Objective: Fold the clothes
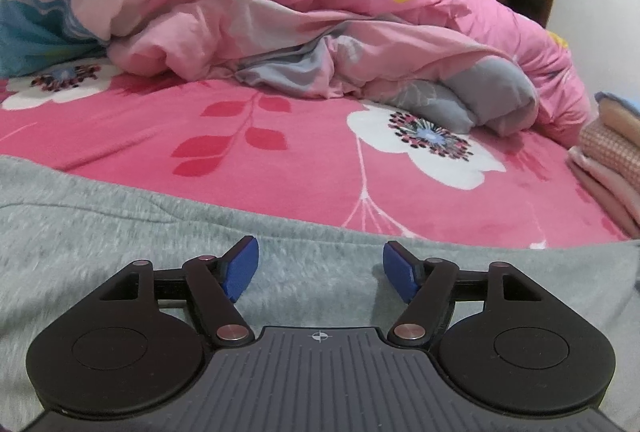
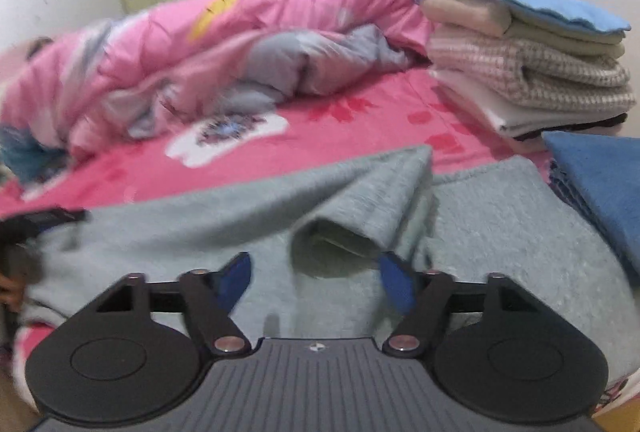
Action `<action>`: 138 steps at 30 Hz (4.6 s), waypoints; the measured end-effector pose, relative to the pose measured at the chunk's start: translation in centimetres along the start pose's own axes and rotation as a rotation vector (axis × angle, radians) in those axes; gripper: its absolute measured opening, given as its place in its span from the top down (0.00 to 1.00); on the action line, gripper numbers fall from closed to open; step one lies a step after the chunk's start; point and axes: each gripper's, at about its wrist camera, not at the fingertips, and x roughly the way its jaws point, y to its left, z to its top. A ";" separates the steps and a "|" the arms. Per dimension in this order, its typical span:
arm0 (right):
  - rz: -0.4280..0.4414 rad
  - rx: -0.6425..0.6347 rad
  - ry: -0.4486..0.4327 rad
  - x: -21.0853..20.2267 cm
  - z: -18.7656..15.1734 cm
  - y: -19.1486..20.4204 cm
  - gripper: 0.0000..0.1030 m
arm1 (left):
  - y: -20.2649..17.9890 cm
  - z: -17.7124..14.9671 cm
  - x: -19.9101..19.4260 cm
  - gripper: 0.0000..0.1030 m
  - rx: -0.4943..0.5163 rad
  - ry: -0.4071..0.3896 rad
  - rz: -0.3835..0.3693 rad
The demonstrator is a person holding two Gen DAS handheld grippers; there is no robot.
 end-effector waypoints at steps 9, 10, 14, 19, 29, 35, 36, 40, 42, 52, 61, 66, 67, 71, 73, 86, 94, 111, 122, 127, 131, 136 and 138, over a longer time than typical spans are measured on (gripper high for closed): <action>-0.044 0.326 -0.189 -1.1 2.9 -10.7 0.94 | -2.9 -0.1 -3.1 0.32 0.023 -0.005 -0.035; -0.050 0.401 -0.206 -1.1 3.1 -12.5 0.93 | -3.3 0.0 -3.3 0.32 0.030 -0.006 -0.040; -0.086 0.651 -0.257 -1.7 2.2 -17.8 0.87 | -4.5 0.1 -4.4 0.32 0.050 -0.018 -0.053; -0.188 0.798 -0.442 -6.8 -1.4 -19.1 0.47 | -5.4 0.3 -6.2 0.32 0.070 -0.028 -0.082; 0.141 0.578 -0.225 -9.4 -1.0 -12.7 0.47 | -11.7 -3.6 -9.4 0.32 0.303 0.011 -0.327; -0.048 0.348 -0.008 -6.2 -1.6 -9.0 0.43 | -15.1 -6.8 -8.8 0.34 0.412 0.048 -0.409; -0.076 0.318 0.017 -5.7 -1.7 -8.6 0.42 | -15.6 -7.1 -8.6 0.34 0.437 0.052 -0.413; -0.111 0.209 0.053 -4.3 -1.7 -7.8 0.62 | -17.4 -8.2 -8.1 0.35 0.532 0.048 -0.432; -0.128 0.148 0.059 -3.9 -1.5 -7.4 0.88 | -18.0 -8.4 -7.9 0.35 0.561 0.048 -0.451; -0.156 0.274 -0.154 -2.0 8.8 -15.6 0.69 | -19.7 -9.2 -6.3 0.36 0.617 0.085 -0.502; -0.137 0.611 -0.291 -8.5 1.5 -20.0 0.40 | -20.3 -10.3 -5.8 0.39 0.657 0.111 -0.529; 0.111 0.694 -0.080 -7.4 -2.7 -18.7 0.36 | -20.6 -10.4 -5.5 0.47 0.643 0.114 -0.532; 0.113 0.702 -0.044 -6.3 -3.1 -18.3 0.37 | -20.6 -10.4 -5.4 0.50 0.638 0.117 -0.532; 0.031 0.675 -0.002 -2.7 -3.3 -17.4 0.47 | -20.8 -10.1 -5.2 0.61 0.616 0.120 -0.518; -0.006 0.660 -0.020 -2.2 -2.9 -17.3 0.48 | -20.7 -9.9 -4.9 0.70 0.579 0.126 -0.520; 0.041 0.688 -0.169 -7.7 -3.2 -17.4 0.96 | -19.5 -9.1 -7.2 0.99 0.440 0.123 -0.659; 0.031 0.715 -0.169 -8.5 -4.9 -17.5 0.96 | -19.0 -9.6 -7.7 0.99 0.407 0.132 -0.689; 0.066 0.781 -0.099 -6.2 -6.4 -17.3 0.55 | -7.5 -9.2 -12.9 0.94 0.449 0.085 -0.173; -0.036 0.768 -0.115 -5.9 -6.0 -16.1 0.92 | -6.9 -10.3 -11.4 0.77 0.632 0.021 0.094; -0.036 0.694 -0.169 -6.7 -3.8 -15.7 0.95 | -6.5 -10.2 -11.0 0.82 0.583 -0.019 0.083; -0.052 0.654 -0.174 -6.7 -2.4 -15.5 0.95 | -6.1 -10.0 -11.7 0.98 0.569 -0.050 0.036; -0.070 0.637 -0.203 -7.2 -1.6 -16.0 0.96 | -5.8 -9.8 -13.4 0.99 0.624 -0.046 -0.023; -0.089 0.644 -0.181 -6.5 -2.1 -16.5 0.96 | -5.7 -10.1 -13.1 0.99 0.652 -0.020 -0.037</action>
